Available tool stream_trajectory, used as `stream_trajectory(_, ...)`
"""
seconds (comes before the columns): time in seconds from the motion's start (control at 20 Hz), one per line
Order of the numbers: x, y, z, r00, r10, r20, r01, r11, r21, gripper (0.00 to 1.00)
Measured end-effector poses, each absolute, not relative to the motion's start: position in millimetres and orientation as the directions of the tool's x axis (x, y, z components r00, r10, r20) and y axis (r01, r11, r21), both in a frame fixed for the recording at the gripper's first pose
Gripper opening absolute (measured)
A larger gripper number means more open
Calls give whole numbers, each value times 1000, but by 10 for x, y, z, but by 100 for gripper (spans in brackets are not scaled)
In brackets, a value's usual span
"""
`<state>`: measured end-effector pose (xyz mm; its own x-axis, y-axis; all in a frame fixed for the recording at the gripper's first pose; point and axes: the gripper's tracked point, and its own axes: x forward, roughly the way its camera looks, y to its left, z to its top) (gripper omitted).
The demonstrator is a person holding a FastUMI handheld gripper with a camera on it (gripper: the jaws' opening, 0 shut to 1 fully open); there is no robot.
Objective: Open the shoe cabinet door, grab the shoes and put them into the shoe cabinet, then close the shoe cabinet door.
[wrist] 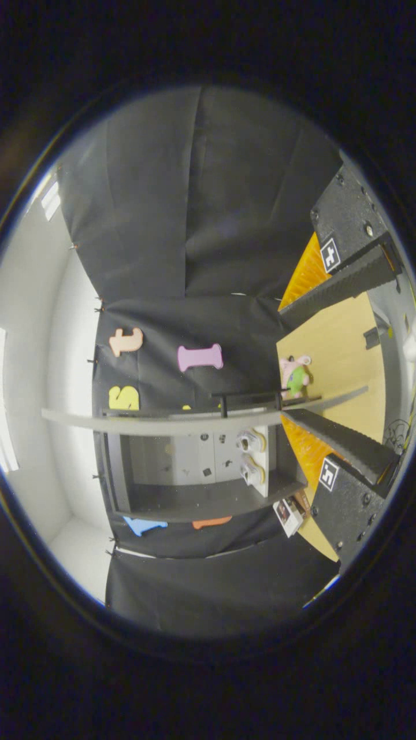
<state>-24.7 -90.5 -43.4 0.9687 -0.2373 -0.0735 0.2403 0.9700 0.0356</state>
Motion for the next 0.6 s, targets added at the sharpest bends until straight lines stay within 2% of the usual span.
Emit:
stream_trajectory(0.3,370,-1330,-345,983,-174,-62,177,983,41,99)
stream_trajectory(0.6,943,-1244,-353,997,-16,-82,18,1000,21,99)
